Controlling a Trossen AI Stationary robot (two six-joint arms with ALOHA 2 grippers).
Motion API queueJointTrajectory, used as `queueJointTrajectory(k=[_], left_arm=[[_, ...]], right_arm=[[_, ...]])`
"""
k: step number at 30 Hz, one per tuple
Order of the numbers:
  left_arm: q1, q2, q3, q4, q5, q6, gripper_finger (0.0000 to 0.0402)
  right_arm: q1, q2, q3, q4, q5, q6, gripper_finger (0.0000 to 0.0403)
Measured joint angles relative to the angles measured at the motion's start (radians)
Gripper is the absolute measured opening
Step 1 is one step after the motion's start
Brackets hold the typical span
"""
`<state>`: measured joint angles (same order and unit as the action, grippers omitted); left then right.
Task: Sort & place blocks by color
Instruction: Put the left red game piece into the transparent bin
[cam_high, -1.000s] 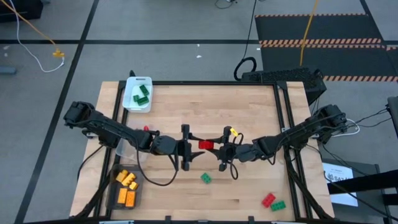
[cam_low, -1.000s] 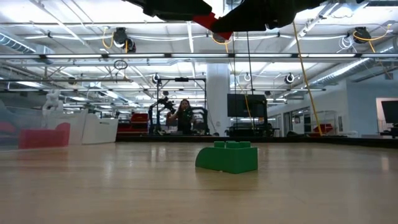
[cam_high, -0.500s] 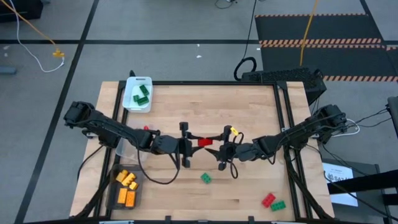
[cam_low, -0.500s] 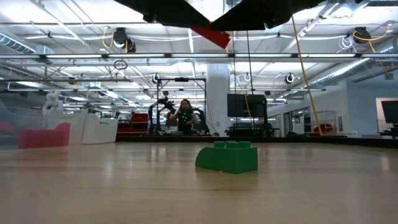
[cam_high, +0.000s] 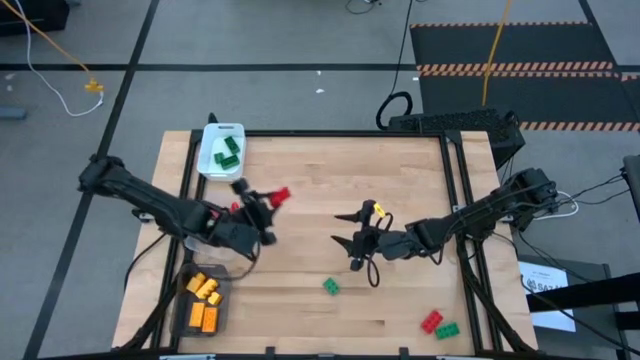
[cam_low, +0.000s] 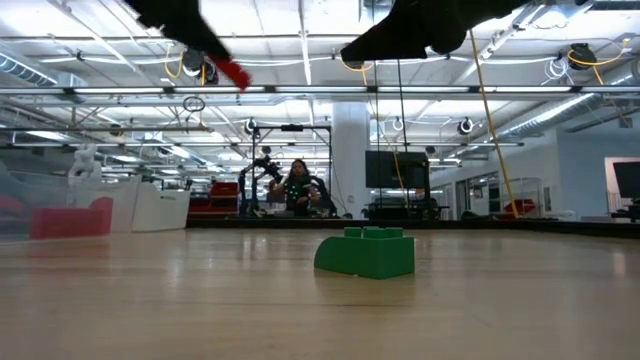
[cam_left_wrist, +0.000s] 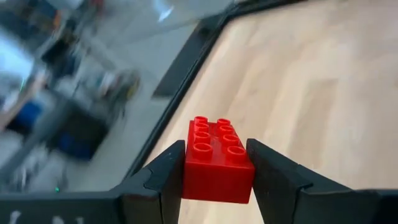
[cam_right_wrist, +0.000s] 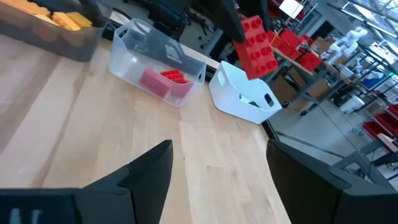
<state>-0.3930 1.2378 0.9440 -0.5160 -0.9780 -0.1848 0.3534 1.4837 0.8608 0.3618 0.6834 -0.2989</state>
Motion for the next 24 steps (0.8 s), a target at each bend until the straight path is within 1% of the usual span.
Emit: queueJointTrajectory(k=[3,4,7,9,11,13,17,21,24], left_arm=[[0.009,-0.047,0.000,-0.258,0.002,-0.309,0.0147],[0.012,-0.059,0.000,-0.352,0.024,-0.418,0.0147],[0.030,-0.086,0.000,-0.574,0.132,-0.715,0.0149],[0.038,-0.088,0.000,-0.675,0.198,-0.867,0.0159],[0.044,-0.088,0.000,-0.747,0.239,-0.977,0.0168],[0.046,-0.086,0.000,-0.810,0.279,-1.066,0.0169],[0.046,-0.086,0.000,-0.914,0.322,-1.190,0.0151],[0.035,-0.085,0.000,-0.926,0.356,-1.200,0.0150],[0.021,-0.065,0.000,-0.895,0.361,-1.168,0.0184]], right_arm=[[0.000,0.000,0.000,0.002,0.000,0.000,0.0253],[0.000,0.000,0.000,0.003,0.000,0.000,0.0253],[0.000,0.000,0.000,-0.001,0.000,0.001,0.0253],[0.000,0.000,0.000,0.000,0.000,0.001,0.0253],[0.000,0.000,0.000,0.000,0.000,0.002,0.0253],[0.000,0.000,0.000,0.000,0.000,0.002,0.0253],[0.000,0.000,0.000,-0.001,0.000,0.003,0.0253],[0.000,0.000,0.000,0.000,0.000,0.003,0.0253],[0.000,0.000,0.000,0.000,0.000,0.003,0.0254]])
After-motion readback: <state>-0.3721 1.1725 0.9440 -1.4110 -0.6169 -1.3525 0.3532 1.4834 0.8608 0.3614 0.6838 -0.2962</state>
